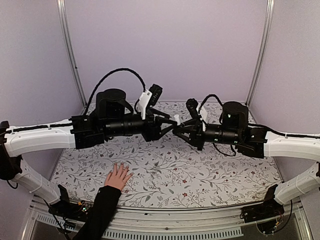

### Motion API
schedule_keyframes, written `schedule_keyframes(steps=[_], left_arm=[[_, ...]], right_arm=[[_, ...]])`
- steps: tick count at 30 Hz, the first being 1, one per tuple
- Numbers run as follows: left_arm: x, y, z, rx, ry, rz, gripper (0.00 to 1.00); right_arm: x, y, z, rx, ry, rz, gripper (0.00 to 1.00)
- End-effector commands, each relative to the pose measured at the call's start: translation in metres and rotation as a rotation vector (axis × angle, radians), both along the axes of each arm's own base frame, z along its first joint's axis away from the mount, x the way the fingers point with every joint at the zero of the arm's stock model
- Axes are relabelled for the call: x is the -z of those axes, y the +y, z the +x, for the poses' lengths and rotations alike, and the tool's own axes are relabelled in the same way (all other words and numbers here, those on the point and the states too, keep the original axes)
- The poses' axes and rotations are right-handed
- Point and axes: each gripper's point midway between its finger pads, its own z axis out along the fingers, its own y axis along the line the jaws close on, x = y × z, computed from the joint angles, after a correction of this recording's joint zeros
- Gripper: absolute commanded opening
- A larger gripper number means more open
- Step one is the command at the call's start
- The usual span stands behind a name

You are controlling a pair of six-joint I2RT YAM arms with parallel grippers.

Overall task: Paint the nails
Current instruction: Unscrew the nail polish bottle.

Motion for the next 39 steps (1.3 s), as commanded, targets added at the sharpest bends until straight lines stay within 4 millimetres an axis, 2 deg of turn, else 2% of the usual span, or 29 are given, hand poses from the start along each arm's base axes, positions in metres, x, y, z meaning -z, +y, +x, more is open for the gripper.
schedule_keyframes(steps=[1,11,17,29,33,35,37,39], left_arm=[[-0.020,0.011,-0.029,0.192,-0.090,-0.035,0.52],[-0.022,0.007,-0.081,0.508,-0.136,-0.040,0.49],[-0.025,0.001,-0.099,0.589,-0.205,-0.056,0.41],[-0.016,-0.006,-0.098,0.592,-0.201,-0.022,0.19],[-0.018,-0.004,-0.090,0.541,-0.211,-0.023,0.08],[-0.017,-0.004,-0.084,0.503,-0.209,-0.022,0.04],[-0.016,-0.003,-0.077,0.459,-0.203,-0.021,0.01],[-0.016,-0.004,-0.069,0.416,-0.200,-0.024,0.00]], right_arm=[[-0.018,0.005,-0.033,-0.175,-0.019,0.067,0.00],[-0.023,0.011,-0.090,-0.518,0.018,0.080,0.00],[-0.021,0.014,-0.102,-0.613,0.050,0.071,0.00],[-0.024,0.015,-0.102,-0.620,0.053,0.066,0.00],[-0.020,0.018,-0.085,-0.518,0.071,0.049,0.00],[-0.019,0.018,-0.081,-0.490,0.064,0.045,0.00],[-0.020,0.018,-0.068,-0.407,0.074,0.049,0.00],[-0.021,0.017,-0.059,-0.349,0.094,0.056,0.06]])
